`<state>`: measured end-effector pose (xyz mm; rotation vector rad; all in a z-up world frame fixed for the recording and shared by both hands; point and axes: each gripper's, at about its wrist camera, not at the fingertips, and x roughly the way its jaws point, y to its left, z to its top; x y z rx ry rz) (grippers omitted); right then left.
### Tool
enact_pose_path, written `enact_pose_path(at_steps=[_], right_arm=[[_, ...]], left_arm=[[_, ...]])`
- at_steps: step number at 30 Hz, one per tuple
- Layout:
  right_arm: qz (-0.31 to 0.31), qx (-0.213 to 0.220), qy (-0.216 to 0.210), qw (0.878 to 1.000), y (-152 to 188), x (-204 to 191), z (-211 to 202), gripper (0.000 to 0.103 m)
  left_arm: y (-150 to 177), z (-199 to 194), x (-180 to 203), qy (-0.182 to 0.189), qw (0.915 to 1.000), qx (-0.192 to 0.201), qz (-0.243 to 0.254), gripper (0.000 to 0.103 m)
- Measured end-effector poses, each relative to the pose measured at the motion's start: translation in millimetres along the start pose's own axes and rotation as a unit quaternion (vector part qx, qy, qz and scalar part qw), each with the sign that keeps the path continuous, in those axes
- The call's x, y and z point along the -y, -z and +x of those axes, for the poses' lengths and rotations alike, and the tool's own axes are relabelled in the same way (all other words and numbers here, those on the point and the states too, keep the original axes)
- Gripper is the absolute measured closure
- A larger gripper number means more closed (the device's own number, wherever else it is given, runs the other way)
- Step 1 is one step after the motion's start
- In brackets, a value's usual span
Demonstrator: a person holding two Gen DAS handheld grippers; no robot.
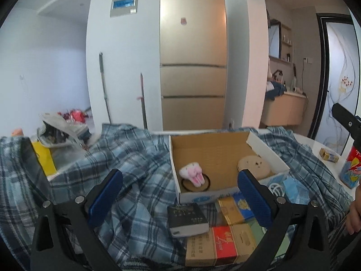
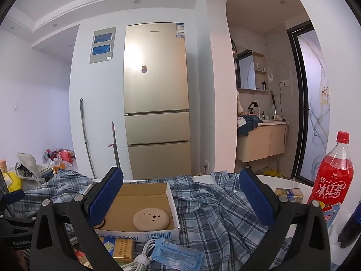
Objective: Organize soft objects
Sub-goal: 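Grasp the black Face tissue pack with the left tool and lift it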
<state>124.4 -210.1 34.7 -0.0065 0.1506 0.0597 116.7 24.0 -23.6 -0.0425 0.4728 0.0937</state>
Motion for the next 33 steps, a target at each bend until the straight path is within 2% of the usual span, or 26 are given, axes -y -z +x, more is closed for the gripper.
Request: enact_pose_path(at_steps=[3, 8, 14, 18, 22, 28, 29, 31, 33], right_arm=[[-0.005, 0.0, 0.0, 1.0, 1, -3, 1, 0.0], [-0.002, -0.008, -0.005, 1.0, 0, -2, 2, 0.0], [-0.006, -0.019, -0.008, 1.0, 2, -5, 5, 0.0], [-0.005, -0.026, -0.012, 1.0, 2, -5, 5, 0.0], [0.003, -0.038, -0.036, 0.999, 3, -6, 6, 0.0], [-0.004, -0.049, -0.032, 0.998, 6, -8, 9, 0.0], [-0.003, -0.05, -0.031, 0.998, 6, -8, 10, 0.0], [-0.004, -0.05, -0.03, 0.998, 6, -8, 10, 0.0], [-0.006, -0.051, -0.029, 0.998, 6, -8, 10, 0.0]], left_arm=[[2, 10, -3, 0.012, 0.9994, -0.033, -0.007, 0.01], [9, 33, -4, -0.001, 0.9952, -0.097, -0.009, 0.011], [17, 50, -4, 0.025, 0.9879, -0.153, -0.009, 0.016], [22, 58, 0, 0.041, 0.9822, -0.183, -0.006, 0.026], [24, 64, -2, 0.038, 0.9796, -0.197, -0.012, 0.027], [27, 68, 2, 0.033, 0.9777, -0.207, -0.002, 0.028], [28, 68, 4, 0.031, 0.9776, -0.208, 0.004, 0.029], [29, 70, 6, 0.029, 0.9766, -0.213, 0.011, 0.038], [30, 73, 8, 0.026, 0.9749, -0.22, 0.018, 0.042]])
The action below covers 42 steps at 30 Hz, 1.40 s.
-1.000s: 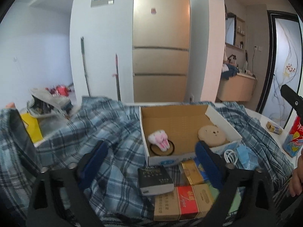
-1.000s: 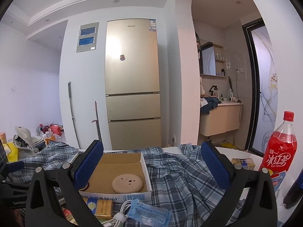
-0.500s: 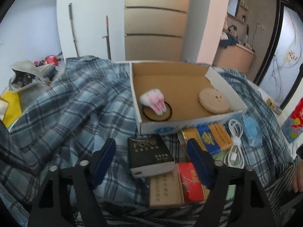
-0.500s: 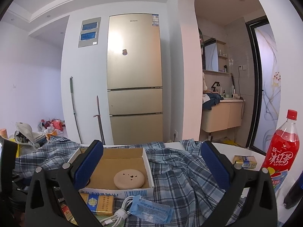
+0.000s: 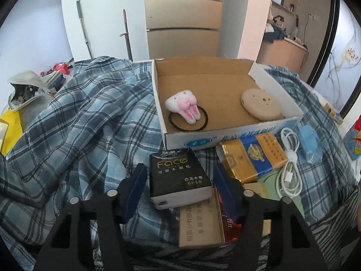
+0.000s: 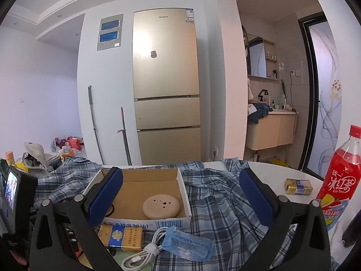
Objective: Organize soft objects
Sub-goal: 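Grasp the black Face tissue pack with the left tool and lift it, then hold the tissue pack with the left tool while the right tool grasps the gold-blue cigarette pack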
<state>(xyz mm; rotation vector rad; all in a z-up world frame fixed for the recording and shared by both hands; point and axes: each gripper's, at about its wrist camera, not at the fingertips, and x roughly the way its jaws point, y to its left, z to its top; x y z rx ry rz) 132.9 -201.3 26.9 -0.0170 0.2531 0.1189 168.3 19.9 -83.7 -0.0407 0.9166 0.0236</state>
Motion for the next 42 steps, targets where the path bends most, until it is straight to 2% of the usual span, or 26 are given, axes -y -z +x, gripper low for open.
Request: enact_pose_path(at_steps=[3, 7, 9, 11, 13, 15, 17, 21, 23, 25, 27, 30, 34, 38, 42], right_arm=[[-0.005, -0.002, 0.0, 1.0, 0, -2, 1, 0.0], [-0.013, 0.002, 0.004, 1.0, 0, -5, -1, 0.0], [-0.016, 0.004, 0.008, 1.0, 0, -6, -2, 0.0], [-0.025, 0.013, 0.022, 0.999, 1, -9, -3, 0.0], [-0.035, 0.017, 0.03, 0.999, 2, -11, -4, 0.0], [-0.036, 0.016, 0.026, 0.999, 2, -11, -4, 0.0], [-0.034, 0.018, 0.02, 0.999, 0, -12, -7, 0.0], [-0.027, 0.016, 0.007, 0.999, -5, -12, -10, 0.0], [-0.016, -0.003, -0.011, 1.0, -12, -13, -9, 0.0], [-0.011, -0.04, -0.024, 0.999, -20, -17, -3, 0.0], [-0.017, -0.083, -0.03, 0.996, -25, -24, 6, 0.0], [-0.023, -0.145, -0.049, 0.988, -25, -35, 21, 0.0], [-0.046, -0.255, -0.02, 0.966, -10, -54, 50, 0.0], [-0.047, -0.312, -0.065, 0.947, 10, -75, 70, 0.0], [-0.041, -0.362, -0.089, 0.927, 27, -91, 91, 0.0]], left_arm=[[1, 4, 3, -0.012, 0.9999, -0.007, 0.007, 0.048], [1, -3, 1, -0.012, 0.9998, 0.014, 0.005, 0.054], [3, -14, 4, -0.03, 0.9985, 0.045, 0.011, 0.054], [6, -34, 12, -0.052, 0.9932, 0.1, 0.028, 0.054], [8, -50, 17, -0.049, 0.9879, 0.142, 0.038, 0.054], [11, -66, 17, -0.037, 0.981, 0.187, 0.035, 0.054], [14, -85, 15, -0.028, 0.9697, 0.241, 0.027, 0.054], [27, -122, 10, -0.032, 0.9341, 0.355, 0.014, 0.054], [33, -134, 8, -0.025, 0.9205, 0.39, 0.008, 0.054], [34, -137, 9, -0.037, 0.9133, 0.405, 0.012, 0.054], [33, -136, 11, -0.05, 0.9139, 0.402, 0.017, 0.054], [29, -130, 10, -0.065, 0.9202, 0.385, 0.022, 0.054], [22, -130, -11, -0.048, 0.9273, 0.371, -0.009, 0.054], [13, -117, -29, -0.045, 0.9381, 0.341, -0.041, 0.054], [7, -101, -29, -0.058, 0.9502, 0.304, -0.039, 0.054]])
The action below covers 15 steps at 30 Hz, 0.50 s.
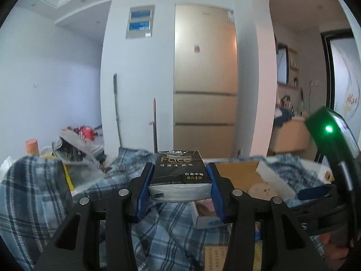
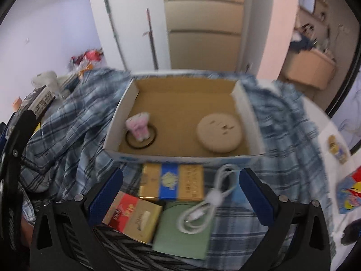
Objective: Organize soft objects
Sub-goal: 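Hold the tissue pack with the left tool while the right tool grasps the gold-blue cigarette pack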
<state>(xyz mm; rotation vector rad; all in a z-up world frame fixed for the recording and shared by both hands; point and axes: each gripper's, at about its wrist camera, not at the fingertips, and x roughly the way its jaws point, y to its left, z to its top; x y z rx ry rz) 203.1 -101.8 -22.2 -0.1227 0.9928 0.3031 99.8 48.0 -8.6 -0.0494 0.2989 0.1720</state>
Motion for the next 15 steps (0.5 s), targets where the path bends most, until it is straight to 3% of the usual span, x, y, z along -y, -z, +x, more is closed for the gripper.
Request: enact_pose_path(at_steps=[5, 9, 15], right_arm=[[0.003, -0.054, -0.013, 0.998, -3, -5, 29, 0.007], [-0.006, -0.056, -0.023, 0.998, 6, -9, 38, 0.011], [-0.018, -0.045, 0.034, 0.998, 13, -18, 47, 0.011]], left_arm=[[6, 10, 5, 0.009, 0.9995, -0.029, 0.006, 0.054], [9, 18, 5, 0.025, 0.9985, -0.049, 0.004, 0.054], [11, 25, 3, 0.024, 0.9972, -0.07, -0.004, 0.054]])
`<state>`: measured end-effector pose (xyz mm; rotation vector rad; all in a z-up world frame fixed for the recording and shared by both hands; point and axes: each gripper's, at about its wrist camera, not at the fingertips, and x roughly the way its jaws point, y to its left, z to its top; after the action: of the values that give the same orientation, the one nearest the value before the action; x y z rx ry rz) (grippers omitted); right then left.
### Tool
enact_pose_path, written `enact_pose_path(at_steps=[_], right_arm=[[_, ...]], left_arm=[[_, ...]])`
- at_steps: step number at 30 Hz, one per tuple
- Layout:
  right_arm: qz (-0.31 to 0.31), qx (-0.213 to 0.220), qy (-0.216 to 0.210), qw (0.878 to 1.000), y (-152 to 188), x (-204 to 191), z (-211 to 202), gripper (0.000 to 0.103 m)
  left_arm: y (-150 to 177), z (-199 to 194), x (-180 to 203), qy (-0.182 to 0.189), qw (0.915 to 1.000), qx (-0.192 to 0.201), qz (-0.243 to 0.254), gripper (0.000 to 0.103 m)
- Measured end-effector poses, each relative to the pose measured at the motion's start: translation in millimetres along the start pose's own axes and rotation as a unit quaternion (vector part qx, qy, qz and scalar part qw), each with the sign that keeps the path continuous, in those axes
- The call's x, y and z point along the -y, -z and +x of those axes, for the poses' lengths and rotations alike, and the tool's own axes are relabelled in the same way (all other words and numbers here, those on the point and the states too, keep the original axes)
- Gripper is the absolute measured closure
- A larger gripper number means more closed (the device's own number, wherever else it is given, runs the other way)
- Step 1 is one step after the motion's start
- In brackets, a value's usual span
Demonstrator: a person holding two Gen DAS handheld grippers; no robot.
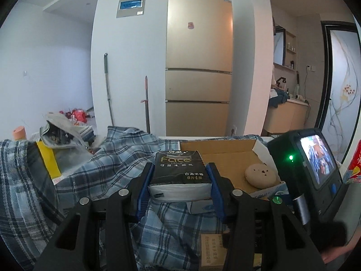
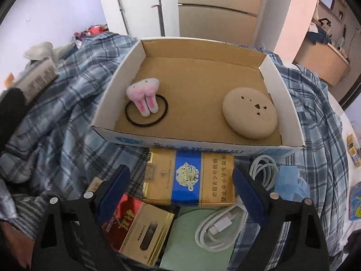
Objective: Organize soft objects
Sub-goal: 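Hold the tissue pack with the left tool while the right tool grasps the gold-blue cigarette pack, then carry the gold-blue pack with the right tool over the box while the left tool holds the tissue pack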
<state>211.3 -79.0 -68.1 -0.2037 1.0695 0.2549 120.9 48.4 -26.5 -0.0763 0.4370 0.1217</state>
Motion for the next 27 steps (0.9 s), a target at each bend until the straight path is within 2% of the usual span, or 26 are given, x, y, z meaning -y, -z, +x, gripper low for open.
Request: enact_pose_path(at_steps=[3, 7, 11, 17, 20, 21, 27], right_arm=[[0.0, -0.001, 0.004, 1.0, 1, 1, 1, 0.011], [0.008, -0.015, -0.016, 1.0, -1, 7, 9, 0.011], [0.03, -0.045, -0.064, 0.996, -3, 13, 22, 0.013], [0.023, -0.036, -0.056, 0.997, -2, 16, 19, 0.017], [0.018, -0.022, -0.051, 0.998, 1, 17, 8, 0.018], [0.018, -0.014, -0.053, 0.998, 3, 19, 1, 0.018], [-0.003, 0.085, -0.054, 0.995, 8, 24, -47, 0.018]], left_arm=[[1, 8, -9, 0.0, 0.9995, -0.026, -0.02, 0.054], [1, 10, -15, 0.002, 0.9991, -0.027, -0.032, 0.054], [3, 10, -11, 0.007, 0.9994, -0.024, -0.022, 0.054], [3, 5, 2, 0.009, 0.9998, -0.014, 0.009, 0.054], [3, -2, 7, -0.014, 0.9997, 0.002, 0.02, 0.054], [2, -6, 8, -0.011, 0.9997, 0.009, 0.021, 0.054], [1, -17, 9, -0.002, 0.9991, 0.036, 0.024, 0.054]])
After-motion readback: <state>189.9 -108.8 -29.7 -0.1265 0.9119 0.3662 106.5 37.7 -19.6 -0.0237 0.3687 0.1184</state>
